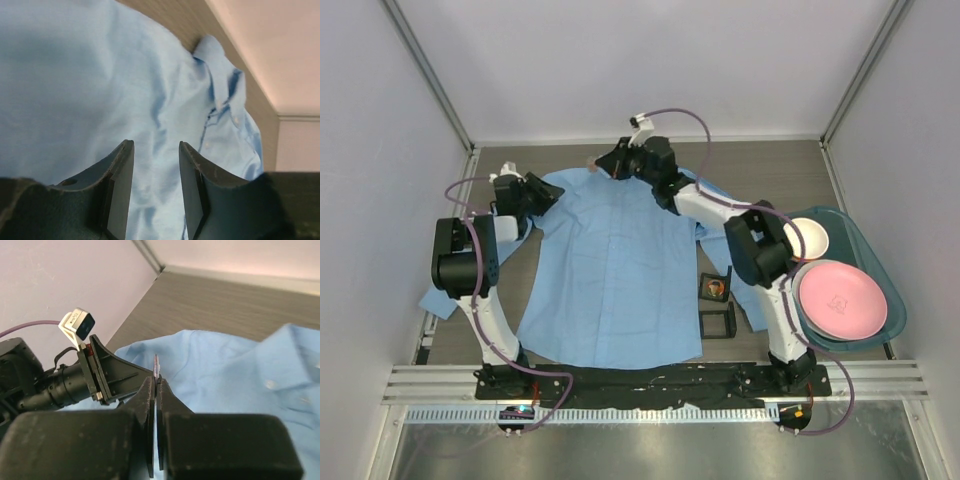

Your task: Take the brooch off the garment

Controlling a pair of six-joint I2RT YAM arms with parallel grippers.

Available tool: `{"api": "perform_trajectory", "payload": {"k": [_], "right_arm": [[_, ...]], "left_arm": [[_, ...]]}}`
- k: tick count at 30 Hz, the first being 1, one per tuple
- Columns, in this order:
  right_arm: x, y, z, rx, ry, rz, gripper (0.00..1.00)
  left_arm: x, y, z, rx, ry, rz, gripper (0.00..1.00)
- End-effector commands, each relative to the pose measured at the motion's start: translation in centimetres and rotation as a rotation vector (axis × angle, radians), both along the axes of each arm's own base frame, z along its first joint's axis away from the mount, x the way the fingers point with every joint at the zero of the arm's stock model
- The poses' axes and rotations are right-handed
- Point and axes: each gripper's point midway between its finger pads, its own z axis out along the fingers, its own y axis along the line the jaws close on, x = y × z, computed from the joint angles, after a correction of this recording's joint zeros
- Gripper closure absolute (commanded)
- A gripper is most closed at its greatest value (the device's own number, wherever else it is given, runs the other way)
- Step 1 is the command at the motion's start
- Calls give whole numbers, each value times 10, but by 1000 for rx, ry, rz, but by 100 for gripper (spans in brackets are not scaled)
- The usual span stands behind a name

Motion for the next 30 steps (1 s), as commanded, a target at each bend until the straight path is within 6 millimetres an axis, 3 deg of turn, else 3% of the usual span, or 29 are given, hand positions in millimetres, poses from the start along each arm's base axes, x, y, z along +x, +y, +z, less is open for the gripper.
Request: {"api": "perform_trajectory", "payload": {"k": [1, 2, 3, 4, 6, 8, 9, 10, 11, 12, 13, 14, 16, 17, 20, 25, 30], "right_arm": [[-6, -65, 40, -163, -196, -156, 99], [-17, -75, 59, -169, -231, -168, 99], [-28, -89, 38, -225, -202, -190, 99], [-37, -96, 33, -274, -217, -193, 99], [-65, -120, 25, -355, -217, -230, 99], [-91, -132, 14, -493, -257, -244, 99], [-104, -154, 8, -571, -263, -312, 99], [-125, -149, 6, -620, -291, -299, 99], [-140, -161, -16, -709, -302, -296, 99], [-152, -166, -5, -716, -333, -323, 99], [-158, -175, -6, -746, -342, -370, 99], [-175, -173, -18, -782, -354, -345, 99], [-189, -181, -11, -791, -384, -369, 99], [-202, -182, -19, -817, -401, -346, 99], [-213, -191, -12, -804, -429, -367, 99], [-227, -180, -5, -760, -501, -300, 99], [-233, -175, -10, -765, -565, -276, 99]], "left_arm": [[10, -38, 59, -61, -136, -145, 58], [8, -46, 63, -67, -143, -164, 59], [6, -53, 64, -73, -142, -178, 59], [-3, -76, 71, -80, -151, -224, 59], [-12, -96, 80, -92, -161, -259, 59], [-26, -122, 96, -116, -173, -289, 59], [-34, -128, 93, -133, -129, -290, 59], [-44, -141, 92, -147, -105, -311, 60], [-54, -149, 106, -177, -116, -321, 61], [-62, -156, 110, -189, -115, -331, 62], [-77, -167, 105, -196, -97, -352, 62], [-85, -169, 119, -200, -124, -350, 62], [-106, -179, 116, -214, -105, -357, 61], [-113, -181, 125, -221, -128, -350, 60], [-133, -191, 120, -248, -100, -362, 58], [-149, -215, 128, -318, -48, -405, 61], [-162, -245, 129, -314, -25, -466, 60]]}}
